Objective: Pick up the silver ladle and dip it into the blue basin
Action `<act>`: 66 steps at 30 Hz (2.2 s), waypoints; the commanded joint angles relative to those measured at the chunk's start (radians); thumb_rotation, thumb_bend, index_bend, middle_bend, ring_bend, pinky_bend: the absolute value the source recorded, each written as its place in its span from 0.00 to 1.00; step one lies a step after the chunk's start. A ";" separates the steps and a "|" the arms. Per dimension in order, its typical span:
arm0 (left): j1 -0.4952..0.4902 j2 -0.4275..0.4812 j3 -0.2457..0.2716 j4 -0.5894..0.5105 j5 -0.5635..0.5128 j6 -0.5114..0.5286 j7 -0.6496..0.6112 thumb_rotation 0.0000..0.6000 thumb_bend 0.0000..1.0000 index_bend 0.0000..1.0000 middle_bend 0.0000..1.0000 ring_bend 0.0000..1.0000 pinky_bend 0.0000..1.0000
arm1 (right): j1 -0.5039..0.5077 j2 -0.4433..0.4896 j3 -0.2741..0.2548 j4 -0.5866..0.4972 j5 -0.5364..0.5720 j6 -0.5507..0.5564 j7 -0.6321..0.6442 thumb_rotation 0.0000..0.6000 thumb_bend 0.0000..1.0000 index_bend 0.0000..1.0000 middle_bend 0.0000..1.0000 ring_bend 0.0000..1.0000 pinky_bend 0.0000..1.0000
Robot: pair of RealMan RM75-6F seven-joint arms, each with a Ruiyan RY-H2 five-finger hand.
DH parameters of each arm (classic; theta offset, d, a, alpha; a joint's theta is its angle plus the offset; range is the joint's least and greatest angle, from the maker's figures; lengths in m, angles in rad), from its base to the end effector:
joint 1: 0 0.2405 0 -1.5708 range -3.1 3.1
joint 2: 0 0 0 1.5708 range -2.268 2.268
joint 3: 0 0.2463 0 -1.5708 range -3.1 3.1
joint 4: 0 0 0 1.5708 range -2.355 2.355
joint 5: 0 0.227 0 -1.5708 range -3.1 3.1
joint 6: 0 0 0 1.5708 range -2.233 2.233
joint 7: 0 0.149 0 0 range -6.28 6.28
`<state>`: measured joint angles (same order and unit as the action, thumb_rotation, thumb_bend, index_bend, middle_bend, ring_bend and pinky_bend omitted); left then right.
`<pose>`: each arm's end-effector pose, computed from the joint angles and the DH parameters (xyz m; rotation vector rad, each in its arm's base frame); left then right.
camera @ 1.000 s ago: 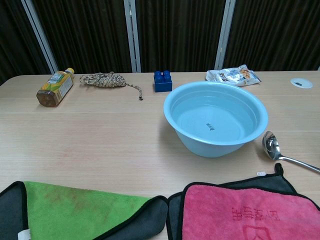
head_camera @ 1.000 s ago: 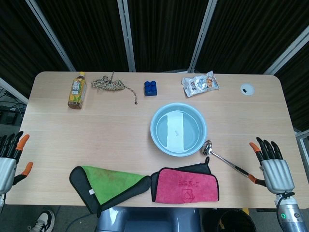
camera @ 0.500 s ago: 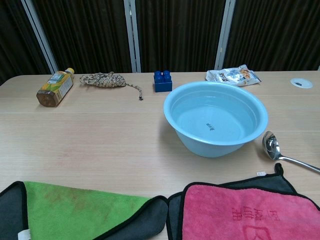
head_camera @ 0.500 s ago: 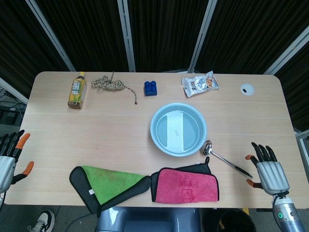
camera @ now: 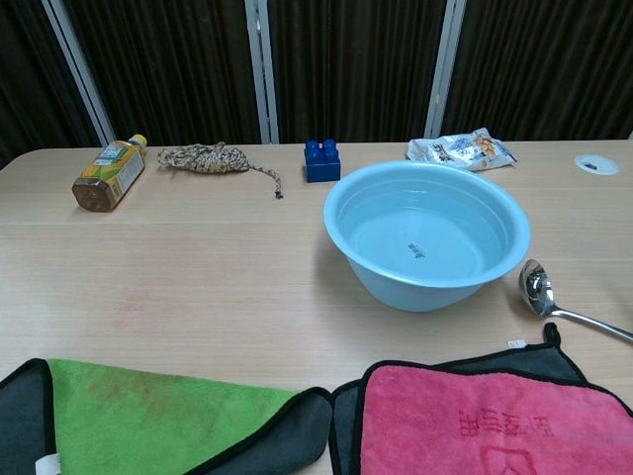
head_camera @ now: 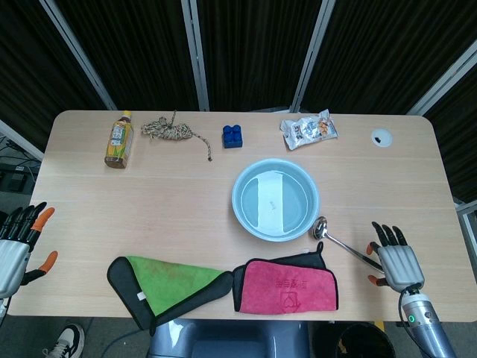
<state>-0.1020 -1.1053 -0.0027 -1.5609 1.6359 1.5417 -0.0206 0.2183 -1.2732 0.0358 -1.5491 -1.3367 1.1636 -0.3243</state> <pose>-0.3003 0.1808 0.1413 -1.5170 -0.7979 -0.9600 -0.3145 -0.2165 0.0559 1.6365 -0.9477 0.5622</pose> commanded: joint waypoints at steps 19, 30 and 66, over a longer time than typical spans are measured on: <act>-0.011 0.002 0.000 0.000 -0.019 -0.031 0.002 1.00 0.35 0.00 0.00 0.00 0.00 | 0.069 -0.164 0.017 0.186 0.055 -0.075 -0.015 1.00 0.17 0.43 0.00 0.00 0.00; -0.024 0.006 -0.004 -0.004 -0.040 -0.061 0.006 1.00 0.38 0.00 0.00 0.00 0.00 | 0.104 -0.218 0.025 0.267 0.097 -0.137 -0.013 1.00 0.17 0.43 0.00 0.00 0.00; -0.046 0.016 -0.015 -0.005 -0.077 -0.101 -0.009 1.00 0.49 0.00 0.00 0.00 0.00 | 0.161 -0.320 0.029 0.421 0.144 -0.214 -0.010 1.00 0.30 0.46 0.00 0.00 0.00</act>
<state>-0.1482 -1.0896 -0.0172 -1.5656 1.5589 1.4409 -0.0294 0.3792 -1.5926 0.0645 -1.1296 -1.1929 0.9497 -0.3355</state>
